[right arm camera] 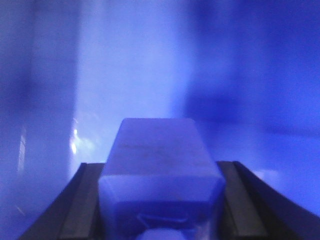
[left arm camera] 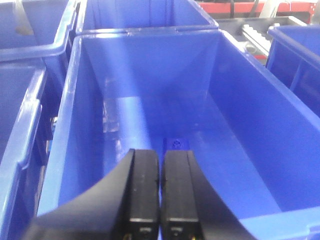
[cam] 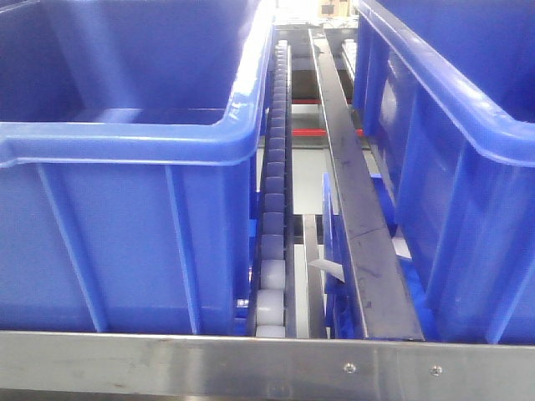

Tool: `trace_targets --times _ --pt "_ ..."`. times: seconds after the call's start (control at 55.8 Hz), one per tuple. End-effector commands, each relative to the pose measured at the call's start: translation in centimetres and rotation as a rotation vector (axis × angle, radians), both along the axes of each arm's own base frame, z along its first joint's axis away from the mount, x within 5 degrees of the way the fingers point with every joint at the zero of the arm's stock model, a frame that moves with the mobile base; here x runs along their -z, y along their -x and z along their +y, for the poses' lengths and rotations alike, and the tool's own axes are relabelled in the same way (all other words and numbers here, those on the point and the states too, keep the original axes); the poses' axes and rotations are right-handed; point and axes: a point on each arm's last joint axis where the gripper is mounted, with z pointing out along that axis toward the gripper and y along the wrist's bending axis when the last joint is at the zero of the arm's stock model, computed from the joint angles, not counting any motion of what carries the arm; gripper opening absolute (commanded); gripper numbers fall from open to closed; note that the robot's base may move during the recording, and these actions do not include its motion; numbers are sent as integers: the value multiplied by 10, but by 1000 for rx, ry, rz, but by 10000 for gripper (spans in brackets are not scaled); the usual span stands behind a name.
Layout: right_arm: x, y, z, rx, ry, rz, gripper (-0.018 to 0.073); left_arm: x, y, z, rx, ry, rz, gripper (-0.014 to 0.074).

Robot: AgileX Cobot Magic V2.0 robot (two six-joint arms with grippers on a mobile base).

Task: Pick and sort blue part to right shelf
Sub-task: 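Move the right gripper over a blue bin and release the part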

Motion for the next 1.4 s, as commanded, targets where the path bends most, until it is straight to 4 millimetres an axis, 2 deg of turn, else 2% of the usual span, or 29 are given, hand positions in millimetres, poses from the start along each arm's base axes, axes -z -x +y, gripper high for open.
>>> trace_targets --times 0.0,0.126,0.287,0.412,0.592,0.645,0.771,0.807,0.986,1.147,1.291,1.381 --pt "-3 -22 -12 -38 -46 -91 165 -14 0 -1 16 31 -84 122" --pt "23 -51 -18 -93 -37 -59 165 -15 0 -1 16 32 -86 122" --pt "57 -83 -22 -79 -33 -41 165 -15 0 -2 16 33 -90 122" --pt "78 -96 -23 -73 -36 -3 165 -15 0 -2 16 33 -90 122" --pt "91 -102 -24 -72 -38 28 183 -15 0 -2 16 33 -90 122" --pt "91 -102 -24 -70 -40 29 248 -15 0 -2 16 33 -90 122" --pt "91 -102 -24 -67 -40 26 565 -15 0 -2 16 33 -90 122" --pt "91 -102 -24 -67 -40 24 628 -15 0 -2 17 33 -90 122" --pt "78 -97 -24 -69 -36 -10 603 -16 1 -1 14 40 -84 122" --pt "46 -78 -22 -73 -28 -90 603 -13 5 2 3 25 -47 122" --pt "20 -52 -18 -80 -15 -188 596 -10 16 10 -42 -40 -76 122" --pt "5 -27 -15 -86 -4 -270 596 -11 27 18 -83 -42 -120 122"
